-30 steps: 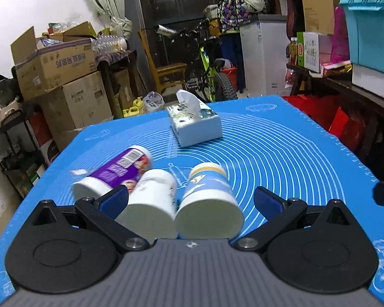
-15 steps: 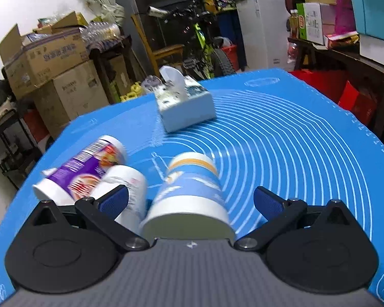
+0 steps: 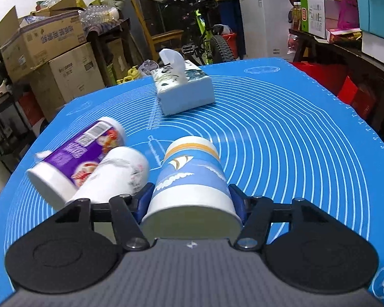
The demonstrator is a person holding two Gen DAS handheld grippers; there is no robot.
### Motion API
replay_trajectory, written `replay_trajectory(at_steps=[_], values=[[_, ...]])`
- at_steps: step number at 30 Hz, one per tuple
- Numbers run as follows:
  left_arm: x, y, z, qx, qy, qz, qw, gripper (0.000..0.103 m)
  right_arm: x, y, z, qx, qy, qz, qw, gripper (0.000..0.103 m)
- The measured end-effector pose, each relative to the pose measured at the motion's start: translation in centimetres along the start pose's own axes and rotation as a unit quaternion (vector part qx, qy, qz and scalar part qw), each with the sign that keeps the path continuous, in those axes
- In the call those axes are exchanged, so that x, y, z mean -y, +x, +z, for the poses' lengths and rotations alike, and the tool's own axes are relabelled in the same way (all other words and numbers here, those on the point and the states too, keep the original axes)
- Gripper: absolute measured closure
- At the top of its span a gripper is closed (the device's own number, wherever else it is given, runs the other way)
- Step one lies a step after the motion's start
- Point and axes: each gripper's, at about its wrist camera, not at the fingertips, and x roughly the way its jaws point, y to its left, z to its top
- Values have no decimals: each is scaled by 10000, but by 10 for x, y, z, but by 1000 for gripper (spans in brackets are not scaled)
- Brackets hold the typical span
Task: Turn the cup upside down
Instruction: 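Lift the sailboat-print cup off the mat with the left tool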
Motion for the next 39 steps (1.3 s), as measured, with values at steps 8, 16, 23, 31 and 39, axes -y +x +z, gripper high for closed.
replay_trajectory(at_steps=[8, 16, 23, 31, 39], values=[[-20, -61, -21, 66, -271, -310, 9991, 40, -5, -21, -4, 41, -26, 91, 9999, 2], [-29, -95, -52, -83, -401, -493, 9979, 40, -19, -44, -18, -53, -131, 205, 9997, 2], [-26, -91, -68, -167, -422, -681, 9966, 39, -24, -53, -30, -188, -186, 191, 9995, 2], [-23, -84, -74, -259, -327, -743, 9964, 25, -25, -55, -34, -259, -177, 167, 9994, 2], [-29, -88, -75, -207, -538, -639, 9963, 8, -28, -54, -34, -300, -170, 172, 9993, 2]])
